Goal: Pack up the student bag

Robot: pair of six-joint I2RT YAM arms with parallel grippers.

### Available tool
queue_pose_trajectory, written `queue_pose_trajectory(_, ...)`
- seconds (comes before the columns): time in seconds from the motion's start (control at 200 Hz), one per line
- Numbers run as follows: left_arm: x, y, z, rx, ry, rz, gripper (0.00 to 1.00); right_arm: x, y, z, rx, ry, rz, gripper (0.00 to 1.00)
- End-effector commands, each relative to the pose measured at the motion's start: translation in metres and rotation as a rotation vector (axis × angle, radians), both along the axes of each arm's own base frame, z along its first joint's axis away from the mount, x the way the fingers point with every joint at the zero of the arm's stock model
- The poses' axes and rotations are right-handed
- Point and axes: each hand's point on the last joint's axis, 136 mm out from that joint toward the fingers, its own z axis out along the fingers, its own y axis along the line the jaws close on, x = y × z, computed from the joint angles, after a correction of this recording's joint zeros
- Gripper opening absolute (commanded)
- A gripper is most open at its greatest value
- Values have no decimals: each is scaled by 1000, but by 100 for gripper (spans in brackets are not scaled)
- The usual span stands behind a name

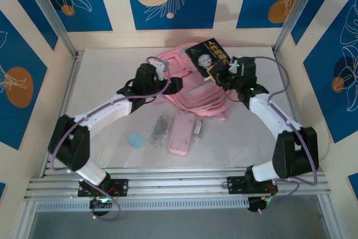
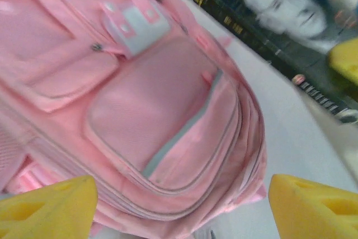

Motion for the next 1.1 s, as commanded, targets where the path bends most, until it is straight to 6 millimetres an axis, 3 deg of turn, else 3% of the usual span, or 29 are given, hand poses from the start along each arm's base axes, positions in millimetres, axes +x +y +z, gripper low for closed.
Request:
queue_pose_trajectory(0.0,-12,-28,-28,197,-14,-188,79,-28,-34,-6,-139,4,19,0)
queue_pose_trajectory(0.18,-10,-72,-53,390,-76,-374,80,-51,-96,-10,-162,39,-94,0)
queue_pose_trajectory(0.325,-4,-92,-87,545,-108,-492,83,-70,-126,-13,-141,38,-171,0)
queue_pose_trajectory(0.56,10,-98,-139,668,-79,-547,85,-85,-141,-17,-117,33,-214,0)
queue_pose_trajectory(0.84,35,-81,-181,887,-48,-509,87,-83,-144,-12,-108,20,-216,0)
queue_pose_trajectory(0.965,35,-72,-205,960,-10,-539,77,-85,-145,-11,-106,19,-225,0)
queue_pose_trajectory(1.09,28,-71,-214,934,27,-571,39,-87,-147,-7,-106,9,-233,0)
